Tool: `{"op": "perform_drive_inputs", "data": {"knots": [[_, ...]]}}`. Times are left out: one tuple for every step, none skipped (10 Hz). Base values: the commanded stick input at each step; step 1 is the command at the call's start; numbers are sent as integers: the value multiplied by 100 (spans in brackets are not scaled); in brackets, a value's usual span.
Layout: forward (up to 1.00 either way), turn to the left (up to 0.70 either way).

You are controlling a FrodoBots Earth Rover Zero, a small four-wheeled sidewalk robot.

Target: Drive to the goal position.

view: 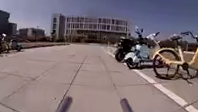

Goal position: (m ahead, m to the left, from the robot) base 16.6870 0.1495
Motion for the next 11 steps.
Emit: {"op": "perform_drive_inputs", "data": {"knots": [[68,-6],[68,0],[68,0],[68,0],[68,0],[68,0],[68,0],[68,0],[68,0],[69,0],[70,0]]}}
